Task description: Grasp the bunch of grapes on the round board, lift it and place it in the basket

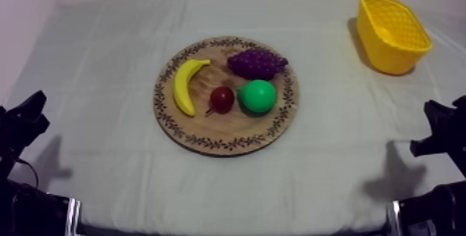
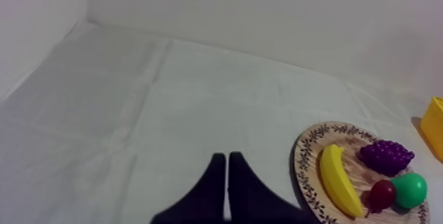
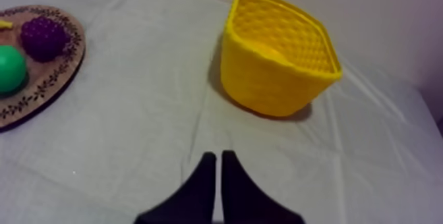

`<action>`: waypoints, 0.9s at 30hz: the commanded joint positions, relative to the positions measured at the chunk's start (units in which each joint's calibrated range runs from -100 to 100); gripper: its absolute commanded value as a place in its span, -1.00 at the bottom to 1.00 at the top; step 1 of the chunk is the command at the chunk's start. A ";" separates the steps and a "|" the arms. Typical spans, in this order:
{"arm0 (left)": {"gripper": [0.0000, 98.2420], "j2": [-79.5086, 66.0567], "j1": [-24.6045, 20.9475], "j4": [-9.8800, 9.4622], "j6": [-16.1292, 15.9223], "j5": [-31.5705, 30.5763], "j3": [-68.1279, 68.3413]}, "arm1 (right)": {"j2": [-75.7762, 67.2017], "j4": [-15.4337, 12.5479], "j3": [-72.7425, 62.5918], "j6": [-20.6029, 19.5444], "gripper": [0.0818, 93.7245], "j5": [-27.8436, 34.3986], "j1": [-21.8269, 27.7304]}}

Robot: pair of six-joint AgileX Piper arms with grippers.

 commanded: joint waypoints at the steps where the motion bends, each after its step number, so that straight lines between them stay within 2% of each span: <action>1: -1.00 0.00 0.00 -0.02 0.02 -0.07 -0.02 | 0.31 0.45 -0.02 0.01 -0.99 -0.51 -0.37; 13: -1.00 0.00 0.00 -0.02 0.02 -0.07 -0.02 | 9.88 1.60 -9.46 0.51 -0.99 -0.57 -3.43; 27: -1.00 0.00 0.00 -0.02 0.02 -0.07 -0.02 | 28.82 4.52 -29.79 -0.70 -0.99 4.80 -8.28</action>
